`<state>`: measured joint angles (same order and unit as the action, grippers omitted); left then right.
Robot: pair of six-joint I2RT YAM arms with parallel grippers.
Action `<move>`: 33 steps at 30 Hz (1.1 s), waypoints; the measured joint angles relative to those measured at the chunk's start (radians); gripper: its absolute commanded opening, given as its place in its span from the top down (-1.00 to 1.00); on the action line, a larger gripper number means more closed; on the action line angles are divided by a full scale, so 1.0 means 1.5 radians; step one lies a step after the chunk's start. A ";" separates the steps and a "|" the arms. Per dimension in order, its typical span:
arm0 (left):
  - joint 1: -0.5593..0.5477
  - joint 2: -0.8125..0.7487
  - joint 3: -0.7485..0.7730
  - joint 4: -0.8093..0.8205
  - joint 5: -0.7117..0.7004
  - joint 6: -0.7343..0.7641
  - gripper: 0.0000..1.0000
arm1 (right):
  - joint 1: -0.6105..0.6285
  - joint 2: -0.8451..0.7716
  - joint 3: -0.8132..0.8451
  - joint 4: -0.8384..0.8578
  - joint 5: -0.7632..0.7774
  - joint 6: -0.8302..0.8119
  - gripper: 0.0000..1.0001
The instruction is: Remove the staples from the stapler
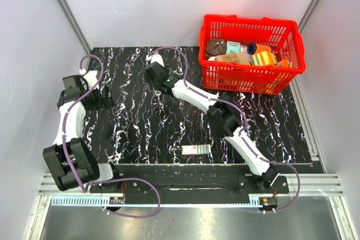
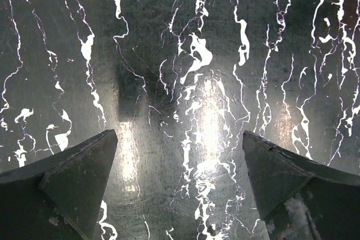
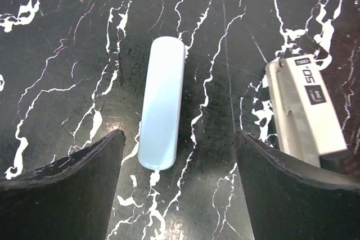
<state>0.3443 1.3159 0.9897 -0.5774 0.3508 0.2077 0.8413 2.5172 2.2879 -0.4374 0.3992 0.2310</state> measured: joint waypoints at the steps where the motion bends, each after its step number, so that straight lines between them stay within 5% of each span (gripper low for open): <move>1: 0.005 0.001 -0.004 -0.001 0.001 0.003 -0.98 | 0.002 0.016 0.020 -0.011 0.000 0.000 -0.65; 8: 0.019 0.001 -0.012 0.003 0.004 0.020 -0.98 | 0.005 0.075 0.125 -0.054 0.000 -0.001 -0.52; 25: 0.020 -0.001 -0.023 0.009 0.004 0.022 -0.98 | 0.006 0.096 0.138 -0.061 -0.001 0.008 -0.29; 33: 0.020 -0.008 -0.025 0.020 0.004 0.027 -0.98 | 0.007 0.119 0.150 -0.072 -0.003 0.020 0.16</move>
<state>0.3744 1.3041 0.9524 -0.5468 0.3561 0.2478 0.8520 2.6953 2.5122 -0.5449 0.3954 0.2611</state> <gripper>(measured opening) 0.988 0.529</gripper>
